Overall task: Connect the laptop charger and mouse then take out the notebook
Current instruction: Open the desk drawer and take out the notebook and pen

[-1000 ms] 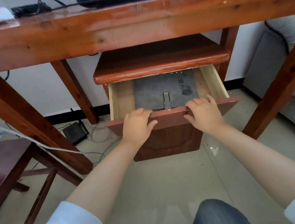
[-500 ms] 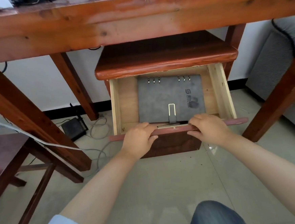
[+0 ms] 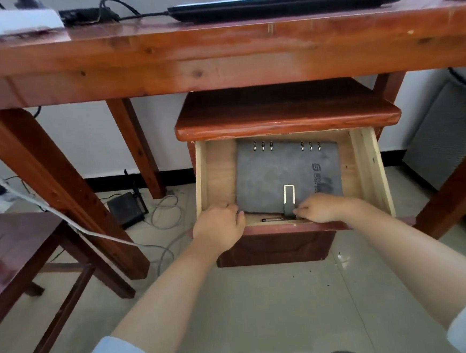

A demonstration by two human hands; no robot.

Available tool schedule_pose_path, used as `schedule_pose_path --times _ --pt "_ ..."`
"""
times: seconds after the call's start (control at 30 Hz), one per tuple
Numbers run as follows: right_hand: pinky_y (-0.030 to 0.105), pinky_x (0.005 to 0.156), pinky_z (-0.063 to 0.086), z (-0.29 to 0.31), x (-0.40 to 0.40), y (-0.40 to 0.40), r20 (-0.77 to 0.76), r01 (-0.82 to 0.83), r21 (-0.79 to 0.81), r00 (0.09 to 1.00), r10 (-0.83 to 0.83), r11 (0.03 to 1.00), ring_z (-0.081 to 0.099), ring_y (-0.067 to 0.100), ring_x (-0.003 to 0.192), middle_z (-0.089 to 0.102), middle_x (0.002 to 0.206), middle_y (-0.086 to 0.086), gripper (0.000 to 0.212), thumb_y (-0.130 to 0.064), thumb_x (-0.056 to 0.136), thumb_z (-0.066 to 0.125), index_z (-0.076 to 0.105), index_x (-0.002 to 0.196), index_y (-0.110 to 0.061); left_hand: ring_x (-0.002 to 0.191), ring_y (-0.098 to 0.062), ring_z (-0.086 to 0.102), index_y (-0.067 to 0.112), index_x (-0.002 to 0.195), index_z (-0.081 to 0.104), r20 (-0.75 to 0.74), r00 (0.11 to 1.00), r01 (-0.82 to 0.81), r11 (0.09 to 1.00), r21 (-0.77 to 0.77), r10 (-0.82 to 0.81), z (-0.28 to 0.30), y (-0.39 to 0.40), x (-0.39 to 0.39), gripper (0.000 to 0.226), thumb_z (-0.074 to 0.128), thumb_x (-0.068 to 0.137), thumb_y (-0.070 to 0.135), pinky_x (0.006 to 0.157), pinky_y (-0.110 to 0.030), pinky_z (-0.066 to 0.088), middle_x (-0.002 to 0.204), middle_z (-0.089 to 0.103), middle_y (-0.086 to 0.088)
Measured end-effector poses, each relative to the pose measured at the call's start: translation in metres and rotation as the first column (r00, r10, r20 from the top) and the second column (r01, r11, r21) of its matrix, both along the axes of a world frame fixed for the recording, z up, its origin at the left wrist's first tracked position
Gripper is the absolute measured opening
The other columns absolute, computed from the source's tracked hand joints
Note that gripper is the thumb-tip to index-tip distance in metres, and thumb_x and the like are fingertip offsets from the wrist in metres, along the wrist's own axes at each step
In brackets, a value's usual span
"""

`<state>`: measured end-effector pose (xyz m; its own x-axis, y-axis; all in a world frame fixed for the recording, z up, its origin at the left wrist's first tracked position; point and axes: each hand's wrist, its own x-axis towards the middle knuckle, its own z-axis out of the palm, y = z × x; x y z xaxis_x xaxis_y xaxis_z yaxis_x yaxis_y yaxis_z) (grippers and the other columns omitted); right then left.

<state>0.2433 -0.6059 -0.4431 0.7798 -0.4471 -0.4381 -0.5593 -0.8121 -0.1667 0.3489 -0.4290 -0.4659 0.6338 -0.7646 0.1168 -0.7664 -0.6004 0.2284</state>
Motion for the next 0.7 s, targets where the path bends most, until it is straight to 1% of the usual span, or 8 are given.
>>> schedule_pose_path --times 0.07,0.17,0.3,0.33,0.4,0.47,0.53,0.7 --pt "0.031 0.102 0.036 -0.001 0.003 0.002 -0.06 -0.044 -0.063 0.997 0.04 0.997 0.045 0.03 0.126 0.049 0.139 0.015 0.049 -0.037 0.099 0.024 0.052 0.125 -0.006 0.104 -0.032 0.056 0.005 0.11 0.06 0.004 1.0 -0.001 1.0 -0.008 0.001 0.0 0.0 0.0 0.035 0.034 0.097 0.024 0.085 -0.038 0.047 0.11 0.064 -0.015" --pt "0.036 0.104 0.033 -0.007 0.004 0.001 -0.08 -0.105 -0.223 0.993 0.089 0.969 0.041 0.028 0.13 0.048 0.14 0.011 0.053 -0.043 0.098 0.019 0.053 0.124 -0.013 0.104 -0.032 0.055 0.005 0.109 0.06 0.002 1.0 -0.008 1.0 -0.025 0.008 -0.003 0.001 0.001 0.034 0.035 0.096 0.023 0.084 -0.039 0.047 0.109 0.064 -0.016" --pt "0.047 0.107 0.018 -0.012 -0.004 -0.013 -0.039 -0.085 -0.327 0.996 0.076 0.941 0.006 0.022 0.144 0.031 0.152 0.004 0.049 -0.043 0.097 0.016 0.044 0.13 -0.022 0.104 -0.031 0.055 0.006 0.109 0.061 0.043 0.999 -0.005 0.999 -0.032 0.007 -0.006 0.0 0.002 0.034 0.035 0.095 0.024 0.082 -0.037 0.047 0.108 0.065 -0.015" --pt "0.047 0.108 0.018 -0.012 -0.005 -0.015 -0.034 -0.086 -0.341 0.996 0.079 0.936 0.006 0.023 0.144 0.03 0.152 0.005 0.048 -0.042 0.097 0.017 0.039 0.134 -0.022 0.104 -0.03 0.055 0.006 0.108 0.062 0.044 0.999 -0.004 0.999 -0.039 0.006 -0.006 -0.001 0.003 0.034 0.035 0.095 0.024 0.081 -0.036 0.046 0.108 0.065 -0.015" --pt "0.044 0.106 0.026 -0.013 -0.003 -0.016 -0.012 -0.109 -0.315 0.994 0.111 0.943 0.023 0.028 0.138 0.039 0.146 0.009 0.044 -0.038 0.097 0.022 0.038 0.133 -0.019 0.104 -0.029 0.055 0.006 0.105 0.062 0.04 0.999 -0.004 0.998 -0.056 0.006 -0.008 -0.002 0.004 0.033 0.036 0.095 0.024 0.08 -0.035 0.046 0.106 0.065 -0.014" --pt "0.038 0.103 0.034 -0.015 0.0 -0.012 -0.001 -0.142 -0.202 0.989 0.145 0.969 0.038 0.031 0.127 0.048 0.139 0.014 0.04 -0.031 0.098 0.03 0.045 0.129 -0.011 0.103 -0.028 0.055 0.007 0.106 0.062 0.046 0.999 -0.007 0.998 -0.064 0.01 -0.009 -0.002 0.004 0.033 0.036 0.094 0.024 0.08 -0.035 0.046 0.107 0.065 -0.013" --pt "0.035 0.103 0.035 -0.015 0.003 -0.009 -0.019 -0.144 -0.105 0.99 0.143 0.984 0.043 0.032 0.125 0.047 0.139 0.015 0.038 -0.025 0.097 0.034 0.047 0.129 -0.007 0.104 -0.027 0.055 0.008 0.108 0.062 0.055 0.998 -0.005 0.998 -0.07 0.009 -0.01 -0.002 0.004 0.033 0.036 0.094 0.024 0.079 -0.035 0.047 0.107 0.065 -0.012" --pt "0.032 0.1 0.038 -0.012 0.005 -0.009 -0.051 -0.087 -0.004 0.995 0.086 0.996 0.048 0.03 0.121 0.053 0.135 0.016 0.035 -0.013 0.094 0.037 0.054 0.124 -0.003 0.101 -0.027 0.055 0.008 0.101 0.064 0.083 0.996 -0.009 0.997 -0.073 0.015 -0.012 -0.003 0.004 0.034 0.036 0.095 0.026 0.075 -0.034 0.047 0.102 0.067 -0.011"
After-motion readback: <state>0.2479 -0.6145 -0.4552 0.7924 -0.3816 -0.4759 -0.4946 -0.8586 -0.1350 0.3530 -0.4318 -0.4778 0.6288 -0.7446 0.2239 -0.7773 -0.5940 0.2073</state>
